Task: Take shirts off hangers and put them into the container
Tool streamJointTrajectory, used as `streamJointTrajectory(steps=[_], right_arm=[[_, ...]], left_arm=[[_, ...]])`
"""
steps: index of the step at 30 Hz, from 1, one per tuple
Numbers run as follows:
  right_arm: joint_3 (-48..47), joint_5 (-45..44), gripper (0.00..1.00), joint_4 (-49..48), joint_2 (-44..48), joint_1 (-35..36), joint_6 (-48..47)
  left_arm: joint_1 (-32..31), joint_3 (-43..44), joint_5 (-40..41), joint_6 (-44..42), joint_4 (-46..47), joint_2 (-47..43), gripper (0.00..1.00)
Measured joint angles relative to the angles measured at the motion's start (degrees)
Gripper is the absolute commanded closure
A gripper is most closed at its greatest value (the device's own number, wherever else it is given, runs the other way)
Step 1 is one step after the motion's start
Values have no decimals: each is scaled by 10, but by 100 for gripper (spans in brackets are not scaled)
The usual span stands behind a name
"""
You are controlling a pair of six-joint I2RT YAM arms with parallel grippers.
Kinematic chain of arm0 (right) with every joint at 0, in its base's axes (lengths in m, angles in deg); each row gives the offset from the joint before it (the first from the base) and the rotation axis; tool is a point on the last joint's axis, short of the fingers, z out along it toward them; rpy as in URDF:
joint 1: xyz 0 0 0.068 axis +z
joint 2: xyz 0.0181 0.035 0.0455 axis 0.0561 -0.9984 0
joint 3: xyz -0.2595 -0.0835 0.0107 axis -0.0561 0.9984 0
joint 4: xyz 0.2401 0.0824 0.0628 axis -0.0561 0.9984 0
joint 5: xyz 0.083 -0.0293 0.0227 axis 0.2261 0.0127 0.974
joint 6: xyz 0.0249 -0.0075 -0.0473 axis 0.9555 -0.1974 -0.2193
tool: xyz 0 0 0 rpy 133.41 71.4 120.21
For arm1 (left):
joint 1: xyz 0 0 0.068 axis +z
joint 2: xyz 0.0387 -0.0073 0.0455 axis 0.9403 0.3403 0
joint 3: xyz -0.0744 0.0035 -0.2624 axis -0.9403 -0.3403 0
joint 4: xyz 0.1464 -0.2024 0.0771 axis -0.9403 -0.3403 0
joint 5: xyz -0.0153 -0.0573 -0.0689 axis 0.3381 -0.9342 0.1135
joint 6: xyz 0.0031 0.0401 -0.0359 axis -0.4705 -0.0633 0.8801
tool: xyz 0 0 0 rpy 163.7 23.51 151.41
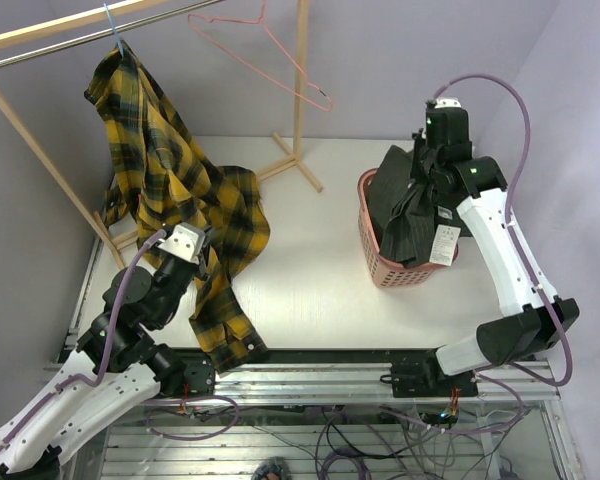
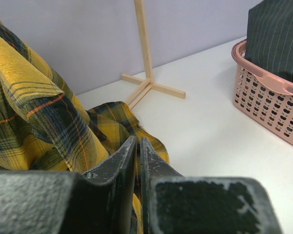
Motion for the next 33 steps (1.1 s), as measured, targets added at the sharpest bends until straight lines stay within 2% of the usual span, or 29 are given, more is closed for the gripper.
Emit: streamJointTrajectory(steps=[4,14,24,33], right_arm=[[65,33,100,-24,0,-39,8],[193,127,100,-79,-7,-36,33],[291,144,100,-153,-84,-36,47],[339,148,99,-206,-124,-36,59]], left_arm=[[0,0,-1,0,0,2,81],[0,0,-3,0,0,3,81],[2,0,-3,0,0,4,81],[2,0,-3,0,0,5,81]])
